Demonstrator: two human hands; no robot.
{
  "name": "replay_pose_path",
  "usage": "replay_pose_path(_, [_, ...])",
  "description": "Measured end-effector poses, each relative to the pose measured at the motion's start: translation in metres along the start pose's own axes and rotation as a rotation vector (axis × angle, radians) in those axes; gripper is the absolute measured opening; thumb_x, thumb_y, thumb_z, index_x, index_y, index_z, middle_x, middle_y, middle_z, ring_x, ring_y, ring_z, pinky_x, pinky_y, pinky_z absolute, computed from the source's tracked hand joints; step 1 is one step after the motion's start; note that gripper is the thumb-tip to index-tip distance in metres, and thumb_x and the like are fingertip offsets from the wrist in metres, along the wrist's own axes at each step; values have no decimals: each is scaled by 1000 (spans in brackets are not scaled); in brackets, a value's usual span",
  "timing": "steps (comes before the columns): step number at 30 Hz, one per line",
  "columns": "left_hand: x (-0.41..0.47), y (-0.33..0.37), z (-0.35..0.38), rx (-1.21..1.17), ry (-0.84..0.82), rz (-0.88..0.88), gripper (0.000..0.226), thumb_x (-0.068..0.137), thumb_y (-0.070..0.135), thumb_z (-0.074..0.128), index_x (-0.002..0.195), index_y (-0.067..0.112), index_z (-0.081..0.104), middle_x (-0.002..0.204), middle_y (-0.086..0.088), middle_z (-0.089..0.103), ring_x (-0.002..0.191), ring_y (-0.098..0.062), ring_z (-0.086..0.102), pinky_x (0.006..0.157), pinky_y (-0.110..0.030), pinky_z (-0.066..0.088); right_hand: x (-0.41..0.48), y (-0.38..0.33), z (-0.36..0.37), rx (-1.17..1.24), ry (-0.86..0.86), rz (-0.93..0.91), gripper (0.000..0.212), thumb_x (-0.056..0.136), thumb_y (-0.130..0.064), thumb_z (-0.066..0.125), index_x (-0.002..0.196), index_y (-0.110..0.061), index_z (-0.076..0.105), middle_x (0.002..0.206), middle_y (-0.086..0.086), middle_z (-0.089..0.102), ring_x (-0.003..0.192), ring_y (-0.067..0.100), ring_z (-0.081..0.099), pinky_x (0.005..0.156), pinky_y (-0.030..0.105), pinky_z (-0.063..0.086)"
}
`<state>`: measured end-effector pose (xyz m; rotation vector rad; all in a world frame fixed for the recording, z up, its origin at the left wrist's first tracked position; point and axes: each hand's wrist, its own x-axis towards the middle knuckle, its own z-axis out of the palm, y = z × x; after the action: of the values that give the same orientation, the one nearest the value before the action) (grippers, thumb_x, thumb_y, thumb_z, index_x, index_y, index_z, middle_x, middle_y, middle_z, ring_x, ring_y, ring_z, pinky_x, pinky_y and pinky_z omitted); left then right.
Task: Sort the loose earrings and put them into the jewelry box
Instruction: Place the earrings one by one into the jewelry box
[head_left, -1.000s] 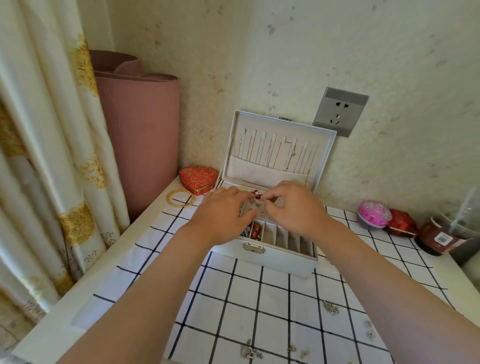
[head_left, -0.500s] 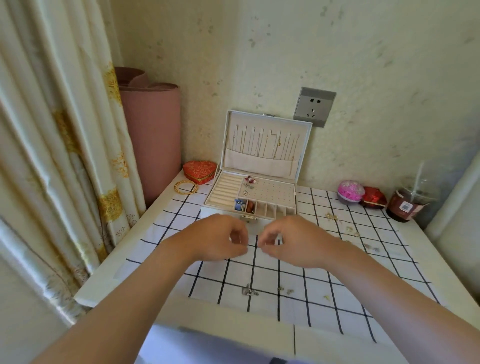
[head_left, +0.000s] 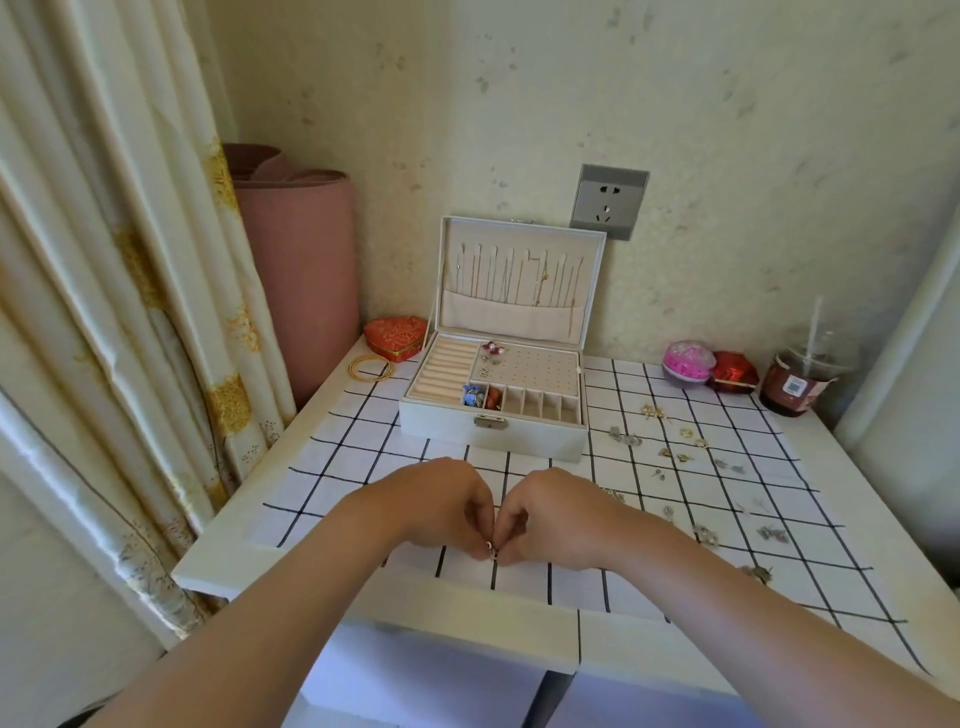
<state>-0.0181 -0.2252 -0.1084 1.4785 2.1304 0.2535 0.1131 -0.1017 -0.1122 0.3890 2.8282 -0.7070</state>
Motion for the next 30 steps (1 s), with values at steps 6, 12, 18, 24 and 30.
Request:
replay_pose_path(6, [6, -5, -7, -3, -27, -12, 10, 79, 30, 79, 83, 27, 70, 83, 15, 65, 79, -4, 61, 68, -19, 45, 5, 0, -3, -10, -16, -3, 21, 77, -36, 81, 98, -35, 76, 84, -20, 67, 81, -1, 60, 70, 24, 49])
replay_pose_path(12, [7, -16, -20, -13, 15, -40, 12, 79, 27, 78, 77, 28, 66, 87, 12, 70, 85, -8, 64, 72, -26, 53, 7, -3, -3, 9, -42, -27, 11, 78, -31, 80, 89, -31, 79, 89, -18, 72, 87, -1, 63, 81, 27, 54])
replay_pose_path(18, [10, -19, -36, -139, 137, 17, 10, 83, 27, 77, 88, 31, 69, 86, 13, 69, 72, 1, 59, 68, -17, 46, 15, 0, -18, 90, 3, -29, 5, 80, -29, 79, 85, -28, 76, 88, -16, 71, 83, 0, 65, 77, 26, 56])
replay_pose_path(24, [31, -19, -50, -359, 526, 103, 9, 84, 19, 76, 84, 27, 72, 82, 13, 69, 61, 7, 53, 60, -8, 37, 36, 21, -67, 406, 363, 30, 17, 79, -20, 84, 93, -25, 78, 86, -9, 75, 69, -8, 66, 59, 8, 47])
replay_pose_path(30, [63, -20, -56, -484, 690, 102, 9, 86, 17, 74, 90, 25, 73, 78, 17, 66, 59, 5, 53, 61, -10, 40, 65, 37, -85, 449, 567, 88, 8, 83, -17, 79, 89, -22, 79, 85, -12, 73, 73, -6, 65, 62, 3, 46])
